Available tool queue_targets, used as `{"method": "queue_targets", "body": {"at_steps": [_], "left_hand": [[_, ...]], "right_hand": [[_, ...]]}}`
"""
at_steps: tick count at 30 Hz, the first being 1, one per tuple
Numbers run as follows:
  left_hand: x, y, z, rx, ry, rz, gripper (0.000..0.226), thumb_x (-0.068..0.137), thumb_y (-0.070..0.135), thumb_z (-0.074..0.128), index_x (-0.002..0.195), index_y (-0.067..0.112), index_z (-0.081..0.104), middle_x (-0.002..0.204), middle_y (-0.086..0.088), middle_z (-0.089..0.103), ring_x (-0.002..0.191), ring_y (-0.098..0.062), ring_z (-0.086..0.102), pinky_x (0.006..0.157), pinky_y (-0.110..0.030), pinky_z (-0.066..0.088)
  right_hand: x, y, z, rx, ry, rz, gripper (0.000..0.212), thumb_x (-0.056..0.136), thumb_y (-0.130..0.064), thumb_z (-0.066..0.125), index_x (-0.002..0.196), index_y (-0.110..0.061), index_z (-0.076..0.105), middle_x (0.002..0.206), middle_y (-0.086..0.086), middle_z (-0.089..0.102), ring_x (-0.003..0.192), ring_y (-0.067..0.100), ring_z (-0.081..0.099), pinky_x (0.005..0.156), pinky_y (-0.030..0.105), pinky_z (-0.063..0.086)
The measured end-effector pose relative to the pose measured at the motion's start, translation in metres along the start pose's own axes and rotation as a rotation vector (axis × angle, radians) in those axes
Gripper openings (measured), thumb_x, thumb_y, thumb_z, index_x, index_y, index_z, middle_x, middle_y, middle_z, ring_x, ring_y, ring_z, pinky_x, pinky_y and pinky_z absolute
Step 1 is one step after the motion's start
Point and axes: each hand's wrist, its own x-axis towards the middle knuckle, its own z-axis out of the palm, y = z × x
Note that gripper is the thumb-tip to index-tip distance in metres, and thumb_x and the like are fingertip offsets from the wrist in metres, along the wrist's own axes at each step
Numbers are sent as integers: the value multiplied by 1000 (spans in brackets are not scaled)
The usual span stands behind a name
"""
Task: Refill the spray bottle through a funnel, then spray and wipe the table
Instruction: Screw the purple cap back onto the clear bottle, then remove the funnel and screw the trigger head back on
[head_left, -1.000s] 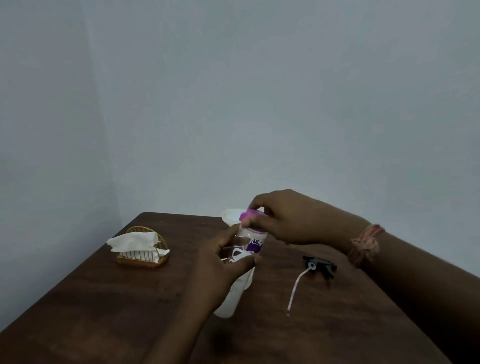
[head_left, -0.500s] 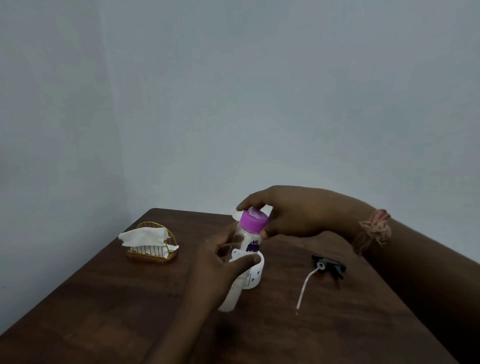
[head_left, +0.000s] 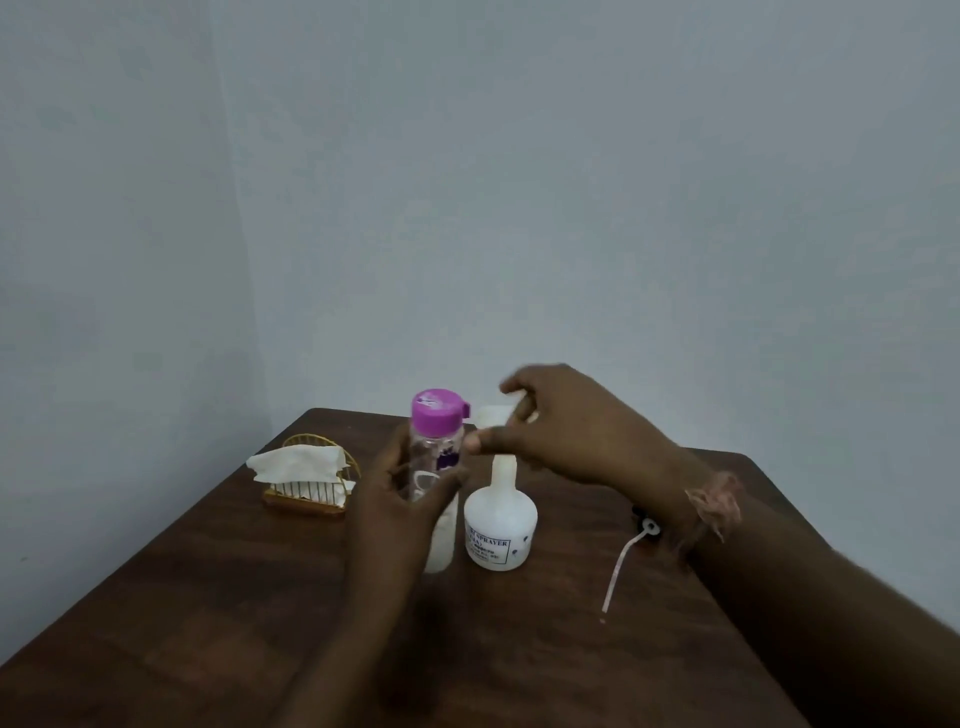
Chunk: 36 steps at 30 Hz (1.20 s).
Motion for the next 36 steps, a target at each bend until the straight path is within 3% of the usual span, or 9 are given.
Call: {"method": "queue_targets", "body": {"at_steps": [3,5,8,10,13,15,19,28,36], "left_hand": [[17,-24,-2,-6,77,-52,55,76,28,87,125,23,64,110,8,73,100,-9,69,82,-31,58],[29,-36,1,-37,96,-98,62,77,26,86,133,23,59,118,8,70,105,-8,67,88,-33,57],[44,-49,14,-64,73,-131,72,78,29,86,140,21,51,129,4,64,111,-13,64,92,-36,56],[50,-54,24,-46,40,-119,72,78,28,86,140,20,50,126,7,63,107,-8,62,86,-27,52],[62,-60,40,-8,-6,-96,71,77,23,87,138,18,50,124,4,64,108,-12,63,87,-29,51],[71,-64,48,3,-24,-96,73,77,21,86,140,17,48,126,0,64,108,-14,63,90,-32,52],[87,-73,56,13,-53,-90,75,75,22,88,137,20,47,127,-1,63,111,-17,64,95,-40,55],[122,-85,60,18,-77,-92,74,76,18,87,135,21,43,123,-2,59,108,-21,64,93,-39,56],[126,-87,67,38,-58,-121,77,77,21,87,139,17,42,129,-6,59,115,-27,61,98,-45,53]], "right_hand": [[-6,39,23,-14,-71,182,50,79,-59,78,60,-19,54,56,-9,54,49,3,47,54,23,36],[-9,61,49,-49,-100,300,58,79,-57,78,53,-19,42,49,-8,43,42,6,38,47,21,26],[-10,81,101,95,-70,427,54,69,-57,86,92,-19,55,86,-7,59,72,2,54,53,18,35],[-5,86,133,210,-11,443,88,62,-54,91,128,-16,47,123,0,56,108,14,59,78,26,53],[3,83,160,283,118,400,117,66,-48,91,156,-15,23,147,6,39,134,24,47,106,36,46],[11,87,171,307,148,380,114,70,-43,90,157,-15,22,148,6,38,136,24,46,106,34,44],[12,98,186,309,220,347,74,70,-42,86,131,-24,48,125,-6,46,114,11,55,89,21,46],[9,120,190,324,283,326,71,58,-56,78,122,-34,55,120,-7,58,104,7,61,90,33,58],[-2,124,181,288,300,297,74,65,-40,88,129,-28,53,124,-7,51,111,12,58,94,32,54]]}}
